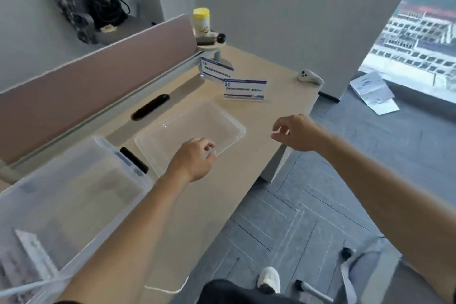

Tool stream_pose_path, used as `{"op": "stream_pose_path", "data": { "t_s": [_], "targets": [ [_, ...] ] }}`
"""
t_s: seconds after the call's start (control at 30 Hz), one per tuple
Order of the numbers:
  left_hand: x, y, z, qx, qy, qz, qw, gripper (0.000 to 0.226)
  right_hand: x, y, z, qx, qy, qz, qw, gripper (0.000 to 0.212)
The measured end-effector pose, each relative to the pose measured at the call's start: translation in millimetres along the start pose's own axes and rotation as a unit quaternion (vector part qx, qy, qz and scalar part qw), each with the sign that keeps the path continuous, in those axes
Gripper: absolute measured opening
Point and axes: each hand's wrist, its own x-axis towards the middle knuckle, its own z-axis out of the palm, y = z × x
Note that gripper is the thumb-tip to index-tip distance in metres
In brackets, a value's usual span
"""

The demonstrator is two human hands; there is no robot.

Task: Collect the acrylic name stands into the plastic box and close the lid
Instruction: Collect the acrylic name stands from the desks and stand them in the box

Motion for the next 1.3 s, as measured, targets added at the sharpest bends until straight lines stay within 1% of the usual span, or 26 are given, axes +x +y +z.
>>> {"op": "stream_pose_path", "data": {
  "t_s": [0.13, 0.23, 0.33, 0.47, 0.6, 0.7, 0.87, 0.93, 1.03, 1.1, 1.17, 1.23, 1.3],
  "targets": [
    [57, 50, 15, 0.021, 0.003, -0.009, 1.000, 0.028, 20, 76, -37, -0.008, 0.008, 0.004, 1.000, 0.028],
    [94, 81, 31, 0.012, 0.009, -0.018, 1.000, 0.027, 37, 118, -62, -0.010, 0.014, -0.004, 1.000, 0.025],
    [127, 106, 46, 0.009, -0.002, -0.026, 1.000, 0.027, 65, 152, -81, -0.009, 0.023, -0.013, 1.000, 0.025],
    [179, 114, 62, 0.004, -0.008, -0.036, 0.999, 0.027, 118, 185, -96, 0.001, 0.027, -0.017, 0.999, 0.024],
    [247, 95, 77, -0.002, 0.005, -0.055, 0.998, 0.027, 183, 209, -102, -0.002, 0.022, -0.012, 1.000, 0.023],
    [299, 77, 84, -0.013, 0.019, -0.078, 0.997, 0.027, 231, 220, -106, -0.016, 0.007, -0.005, 1.000, 0.023],
    [365, 50, 84, 0.019, 0.045, -0.116, 0.992, 0.037, 306, 222, -106, -0.069, -0.021, -0.033, 0.997, 0.023],
    [386, 37, 85, 0.062, 0.051, -0.128, 0.988, 0.040, 334, 218, -102, -0.062, -0.039, -0.038, 0.997, 0.027],
    [416, 29, 95, 0.148, 0.043, -0.150, 0.977, 0.041, 373, 208, -84, -0.051, -0.083, -0.059, 0.994, 0.042],
    [439, 28, 102, 0.216, 0.028, -0.138, 0.966, 0.042, 399, 199, -66, -0.063, -0.109, -0.084, 0.988, 0.050],
    [460, 25, 109, 0.262, 0.009, -0.126, 0.957, 0.041, 425, 194, -46, -0.079, -0.125, -0.112, 0.983, 0.055],
    [474, 17, 114, 0.294, -0.022, -0.134, 0.946, 0.036, 447, 188, -27, -0.097, -0.149, -0.152, 0.972, 0.055],
    [479, 9, 118, 0.305, -0.035, -0.151, 0.940, 0.028, 464, 185, -11, -0.119, -0.174, -0.193, 0.958, 0.044]
  ]
}}
